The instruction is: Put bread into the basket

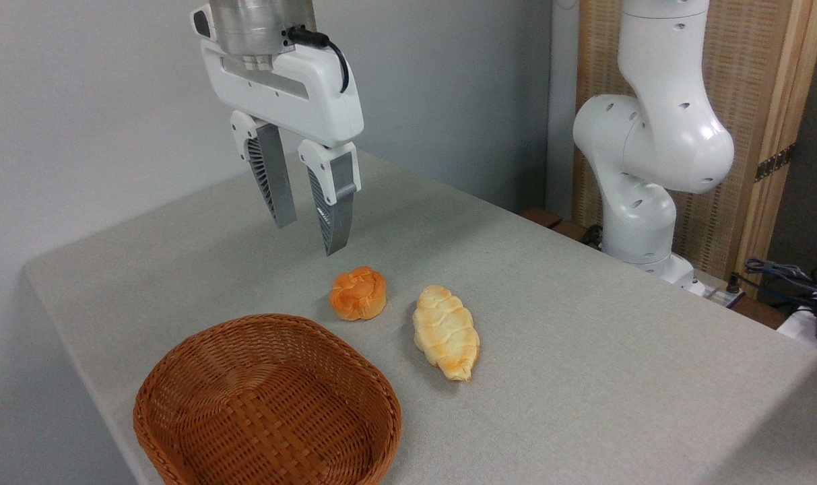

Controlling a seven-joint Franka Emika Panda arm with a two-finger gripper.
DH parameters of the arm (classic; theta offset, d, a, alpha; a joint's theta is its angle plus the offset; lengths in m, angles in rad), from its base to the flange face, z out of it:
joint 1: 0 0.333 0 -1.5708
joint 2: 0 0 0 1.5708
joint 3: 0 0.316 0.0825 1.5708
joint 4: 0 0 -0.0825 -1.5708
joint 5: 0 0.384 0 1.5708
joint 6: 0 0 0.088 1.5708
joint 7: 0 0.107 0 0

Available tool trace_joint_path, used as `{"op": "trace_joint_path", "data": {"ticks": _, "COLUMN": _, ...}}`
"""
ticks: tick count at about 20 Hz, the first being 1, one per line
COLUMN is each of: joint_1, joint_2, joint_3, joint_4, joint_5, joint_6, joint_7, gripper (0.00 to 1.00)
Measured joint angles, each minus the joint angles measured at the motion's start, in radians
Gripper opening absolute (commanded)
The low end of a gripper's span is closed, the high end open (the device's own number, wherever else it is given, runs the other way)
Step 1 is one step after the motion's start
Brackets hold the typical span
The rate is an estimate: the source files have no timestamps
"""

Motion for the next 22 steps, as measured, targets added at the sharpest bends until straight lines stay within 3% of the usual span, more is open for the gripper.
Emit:
{"op": "trace_joint_path", "data": {"ticks": 14, "joint_1": -0.003, "joint_2": -0.001, "joint_3": -0.007, "joint_4": -0.025, "joint_5": -0.004, "joint_6": -0.001, "joint_7": 0.0, "gripper": 1.0}}
{"op": "trace_joint_path", "data": {"ticks": 18, "joint_1": -0.005, "joint_2": -0.039, "joint_3": -0.07, "joint_4": -0.136, "joint_5": -0.014, "joint_6": 0.082, "joint_7": 0.001, "gripper": 1.0}}
{"op": "trace_joint_path", "data": {"ticks": 22, "joint_1": -0.009, "joint_2": -0.126, "joint_3": -0.154, "joint_4": -0.356, "joint_5": -0.015, "joint_6": 0.241, "joint_7": 0.0, "gripper": 1.0}}
